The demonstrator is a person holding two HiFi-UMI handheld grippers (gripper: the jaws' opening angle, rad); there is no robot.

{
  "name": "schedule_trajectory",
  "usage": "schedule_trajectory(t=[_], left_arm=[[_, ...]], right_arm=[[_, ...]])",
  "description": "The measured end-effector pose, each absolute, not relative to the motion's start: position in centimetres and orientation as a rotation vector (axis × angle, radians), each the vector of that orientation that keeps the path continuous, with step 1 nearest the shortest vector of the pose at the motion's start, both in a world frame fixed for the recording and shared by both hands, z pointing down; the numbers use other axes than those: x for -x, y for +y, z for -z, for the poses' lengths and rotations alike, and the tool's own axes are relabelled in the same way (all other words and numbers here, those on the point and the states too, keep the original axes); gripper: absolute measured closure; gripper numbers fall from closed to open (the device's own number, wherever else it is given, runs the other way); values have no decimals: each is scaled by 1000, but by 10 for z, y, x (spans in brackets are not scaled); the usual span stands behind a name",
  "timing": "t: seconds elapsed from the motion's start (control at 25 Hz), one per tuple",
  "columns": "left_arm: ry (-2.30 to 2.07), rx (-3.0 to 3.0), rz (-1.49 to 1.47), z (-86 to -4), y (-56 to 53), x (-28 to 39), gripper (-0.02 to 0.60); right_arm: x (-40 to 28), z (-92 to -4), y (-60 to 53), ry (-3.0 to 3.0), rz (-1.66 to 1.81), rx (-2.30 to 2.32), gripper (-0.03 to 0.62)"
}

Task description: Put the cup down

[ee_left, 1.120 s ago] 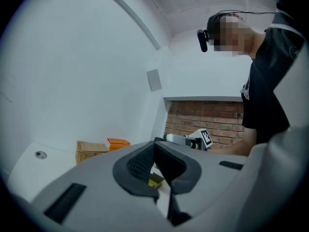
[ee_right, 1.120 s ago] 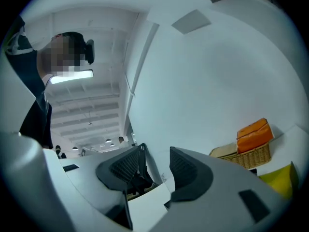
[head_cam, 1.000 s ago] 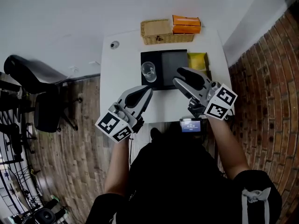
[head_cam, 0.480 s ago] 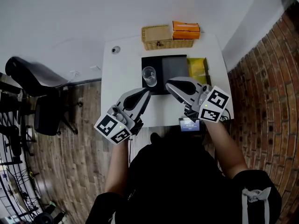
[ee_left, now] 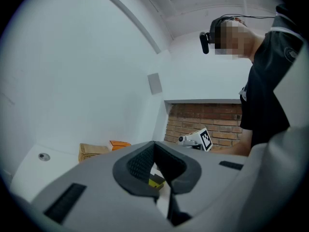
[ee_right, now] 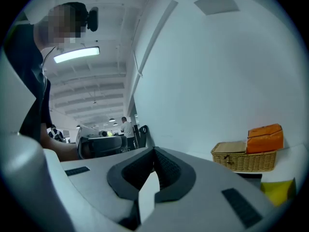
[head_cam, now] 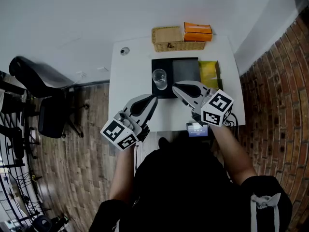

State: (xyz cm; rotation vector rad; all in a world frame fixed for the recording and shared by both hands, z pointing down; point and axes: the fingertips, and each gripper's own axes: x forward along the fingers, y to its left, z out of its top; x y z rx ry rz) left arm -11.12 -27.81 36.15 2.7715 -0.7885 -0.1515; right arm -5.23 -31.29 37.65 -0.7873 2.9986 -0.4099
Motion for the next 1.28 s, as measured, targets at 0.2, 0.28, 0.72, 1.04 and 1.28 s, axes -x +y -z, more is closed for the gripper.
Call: schedule_trajectory(t=[0.2,0.28,0.72,1.04,1.28], left_arm=[[-797,-2778,123,-365,-277,111,574],[-796,-2779,118,-366,-276,110,574],[-796,-2773,109,-371,-280,109,574],[-796,-2768,106,-372,-281,110,574],[-800,-2763,104,-373,-282,109,574]], right_arm=[[53,-381,-316,3008,431,834,579],[53,-383,-316,3018,427,846,579],[49,-389,-321,3036,418,883,579],[48,-391,-323,3040,417,900,579],[47,-394,-325,3047,415,910,579]])
